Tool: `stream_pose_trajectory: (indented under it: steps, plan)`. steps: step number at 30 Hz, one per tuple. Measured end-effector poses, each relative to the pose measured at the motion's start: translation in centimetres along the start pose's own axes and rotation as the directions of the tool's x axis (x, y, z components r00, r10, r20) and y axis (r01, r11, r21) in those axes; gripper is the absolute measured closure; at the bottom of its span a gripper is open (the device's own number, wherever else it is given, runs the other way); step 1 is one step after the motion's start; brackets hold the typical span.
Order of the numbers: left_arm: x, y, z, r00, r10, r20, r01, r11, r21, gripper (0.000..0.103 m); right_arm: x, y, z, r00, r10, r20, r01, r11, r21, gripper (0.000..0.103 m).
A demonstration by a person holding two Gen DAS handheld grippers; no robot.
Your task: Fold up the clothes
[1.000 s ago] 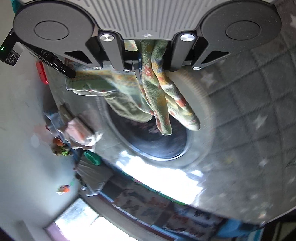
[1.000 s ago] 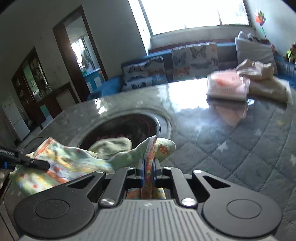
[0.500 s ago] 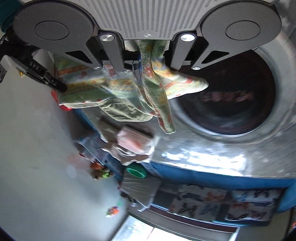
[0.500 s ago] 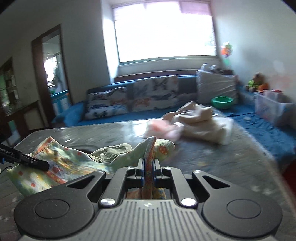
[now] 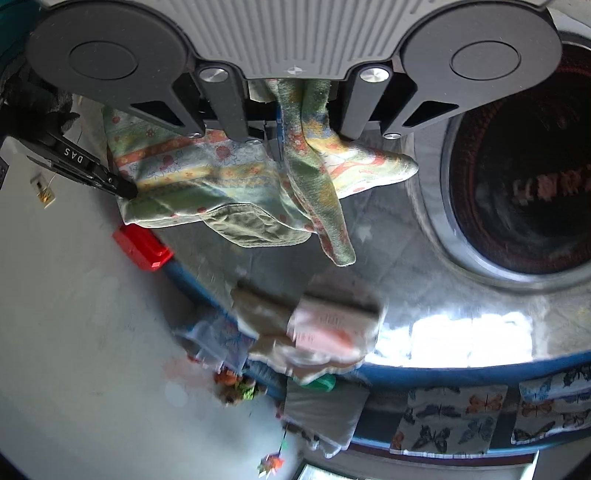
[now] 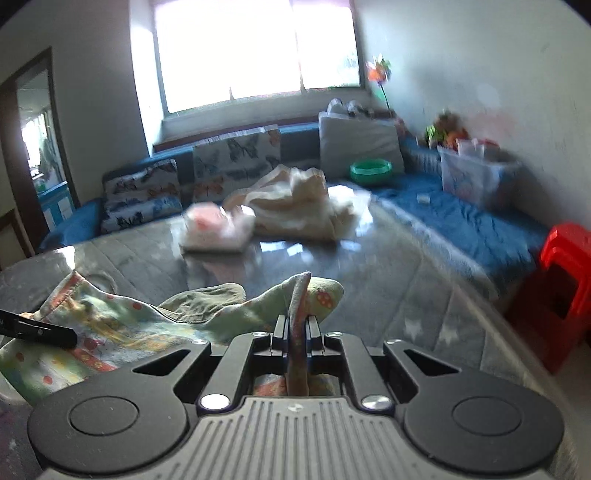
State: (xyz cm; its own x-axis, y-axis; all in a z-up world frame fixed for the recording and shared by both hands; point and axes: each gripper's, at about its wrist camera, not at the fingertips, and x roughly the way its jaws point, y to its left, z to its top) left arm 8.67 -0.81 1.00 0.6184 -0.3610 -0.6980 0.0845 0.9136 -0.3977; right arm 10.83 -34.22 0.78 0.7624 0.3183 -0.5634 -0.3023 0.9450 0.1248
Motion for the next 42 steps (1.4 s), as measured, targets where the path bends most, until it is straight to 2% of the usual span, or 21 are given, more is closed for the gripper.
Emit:
stream_pose_trajectory:
  steps: [3,8,10,11,16,20,21,26,28,29,30,35,42]
  plan:
    - [0.8,0.7,-0.8,0.999,0.023,-0.022,-0.023,1.000,-0.002,0.092,0.7,0.0,-1.1,0.999,-0.017,-0.028,0.017,1.000,-0.003,0.096]
    - [1.1,1.8,-1.5,0.999,0.021,-0.049,-0.023,0.999,-0.026,0.091,1.6,-0.3,-1.8,0.998,-0.017,-0.058,0.018,1.000,0.014,0.095]
    - [1.2,2.2,-1.7,0.998,0.028,-0.061,-0.030,0.999,-0.036,0.087,1.9,-0.1,-2.0,0.997,-0.027,-0.074,0.027,1.000,-0.004,0.093]
    - [1.2,2.4,-1.8,0.997,0.032,-0.066,-0.034,0.999,-0.041,0.080,2.0,0.0,-2.1,0.996,-0.034,-0.080,0.032,0.999,-0.016,0.092]
    - [0.9,3.0,-1.7,0.997,0.039,-0.065,-0.043,0.998,-0.049,0.076,2.3,-0.1,-2.4,0.993,-0.053,-0.108,0.050,0.998,-0.029,0.083]
    - [0.2,3.6,-1.5,0.995,0.082,-0.053,-0.084,0.995,-0.052,0.059,2.2,0.0,-2.1,0.993,-0.074,-0.096,0.069,0.996,-0.052,0.081]
    - [0.0,3.8,-1.5,0.994,0.095,-0.053,-0.098,0.994,-0.055,0.058,2.1,0.1,-1.9,0.993,-0.077,-0.090,0.072,0.996,-0.059,0.079]
    - [-1.1,4.2,-0.9,0.986,0.167,-0.010,-0.167,0.985,-0.038,0.061,1.9,1.1,-1.0,0.997,-0.048,-0.055,0.043,0.996,-0.076,0.077]
    - [-1.3,4.0,-0.5,0.986,0.168,0.012,-0.167,0.985,-0.034,0.072,2.2,1.5,-0.8,0.998,-0.013,-0.060,0.008,0.997,-0.072,0.077]
    - [-1.3,3.8,-0.3,0.987,0.159,0.019,-0.159,0.987,-0.030,0.077,2.5,1.8,-0.8,0.998,0.004,-0.066,-0.008,0.998,-0.067,0.077]
    - [-1.3,3.5,0.0,0.989,0.147,0.026,-0.146,0.989,-0.025,0.078,2.7,2.0,-0.8,0.997,0.015,-0.071,-0.019,0.998,-0.067,0.077]
    - [0.3,1.5,0.9,0.996,0.091,0.022,-0.092,0.996,0.022,0.079,4.4,2.8,-1.0,0.994,0.033,-0.103,-0.041,0.996,-0.074,0.077]
    - [3.5,0.2,2.1,0.997,0.072,-0.018,-0.071,0.997,0.042,0.079,5.6,2.7,-1.2,0.992,0.018,-0.124,-0.029,0.996,-0.083,0.077]
